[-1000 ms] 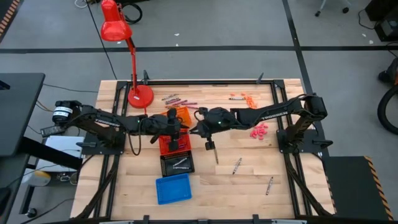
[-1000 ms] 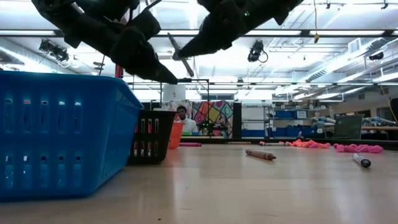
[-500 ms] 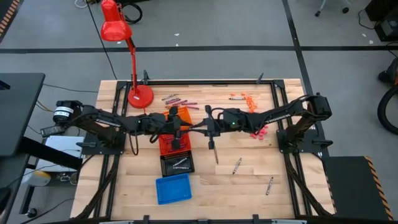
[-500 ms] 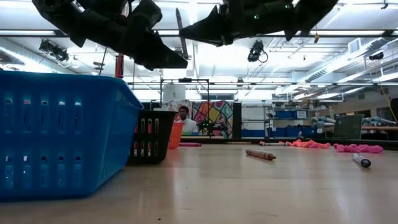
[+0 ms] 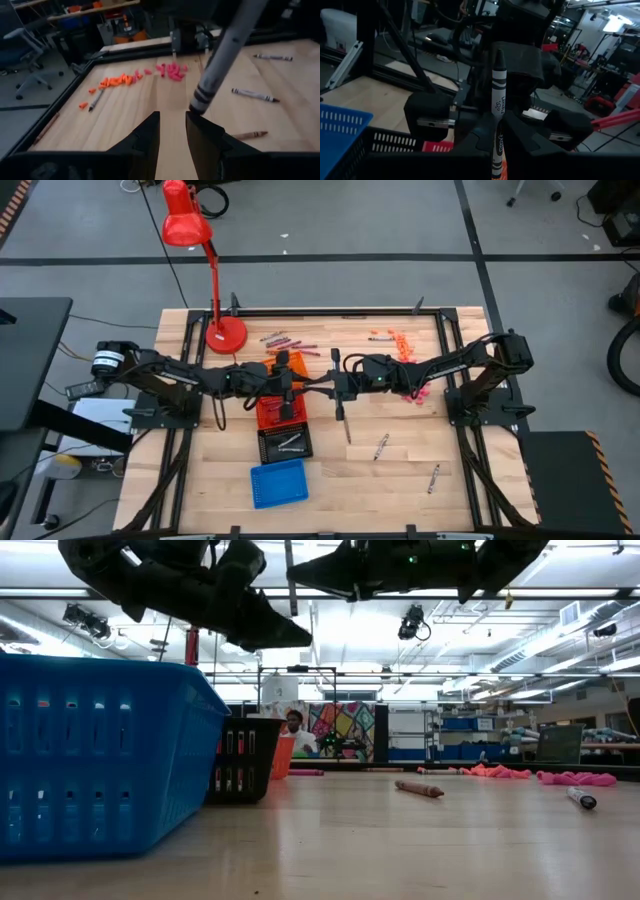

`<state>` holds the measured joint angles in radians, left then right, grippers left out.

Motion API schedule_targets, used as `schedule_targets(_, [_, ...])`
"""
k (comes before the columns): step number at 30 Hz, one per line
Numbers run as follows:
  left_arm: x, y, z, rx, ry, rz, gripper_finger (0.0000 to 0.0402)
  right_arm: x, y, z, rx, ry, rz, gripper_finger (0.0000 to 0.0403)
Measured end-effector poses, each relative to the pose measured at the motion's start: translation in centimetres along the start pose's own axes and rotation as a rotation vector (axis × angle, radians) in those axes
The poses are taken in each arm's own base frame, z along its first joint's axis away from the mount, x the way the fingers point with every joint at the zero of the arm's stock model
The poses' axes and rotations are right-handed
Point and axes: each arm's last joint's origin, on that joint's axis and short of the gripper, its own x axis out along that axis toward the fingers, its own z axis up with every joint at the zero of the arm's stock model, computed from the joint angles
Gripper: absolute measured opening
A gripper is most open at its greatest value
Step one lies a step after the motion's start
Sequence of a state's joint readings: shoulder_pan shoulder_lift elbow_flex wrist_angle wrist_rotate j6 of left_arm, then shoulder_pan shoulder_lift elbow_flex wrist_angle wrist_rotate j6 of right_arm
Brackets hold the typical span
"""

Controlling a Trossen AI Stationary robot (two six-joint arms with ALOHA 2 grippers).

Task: Sort crayons
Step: Put the black crayon into the black basket

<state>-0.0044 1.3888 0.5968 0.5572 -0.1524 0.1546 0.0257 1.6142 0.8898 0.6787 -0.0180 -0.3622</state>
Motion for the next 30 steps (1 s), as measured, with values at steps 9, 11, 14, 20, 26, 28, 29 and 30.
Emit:
schedule_targets(9, [0.04, -0.6, 0.49, 0.074, -0.07, -0.076, 0.0103, 0.0, 0.0, 0.0, -0.004, 0.0, 0.0, 0.0032])
schedule_targets(11, [0.02, -0.62, 0.68, 0.086, -0.09, -0.074, 0.0103, 0.0, 0.0, -0.01, -0.004, 0.001, 0.0, 0.0032])
schedule_targets(14, [0.0, -0.6, 0.82, 0.089, -0.103, -0.071, 0.0103, 0.0, 0.01, -0.04, -0.003, 0.004, 0.001, 0.0032])
schedule_targets(20, [-0.01, -0.54, 0.97, 0.086, -0.119, -0.062, 0.0096, -0.01, 0.14, -0.37, 0.004, 0.039, 0.013, 0.0032])
schedule_targets(26, [-0.01, -0.54, 0.97, 0.084, -0.118, -0.062, 0.0054, 0.0, 0.21, -0.55, 0.032, 0.055, 0.019, 0.0032])
schedule_targets(28, [0.0, -0.54, 0.92, 0.086, -0.113, -0.063, 0.0037, -0.01, 0.19, -0.55, 0.053, 0.056, 0.018, 0.0033])
schedule_targets(29, [0.0, -0.55, 0.91, 0.087, -0.112, -0.064, 0.003, -0.01, 0.16, -0.57, 0.063, 0.057, 0.017, 0.0035])
schedule_targets(30, [0.0, -0.55, 0.9, 0.087, -0.111, -0.064, 0.0029, -0.01, 0.12, -0.61, 0.07, 0.06, 0.016, 0.0038])
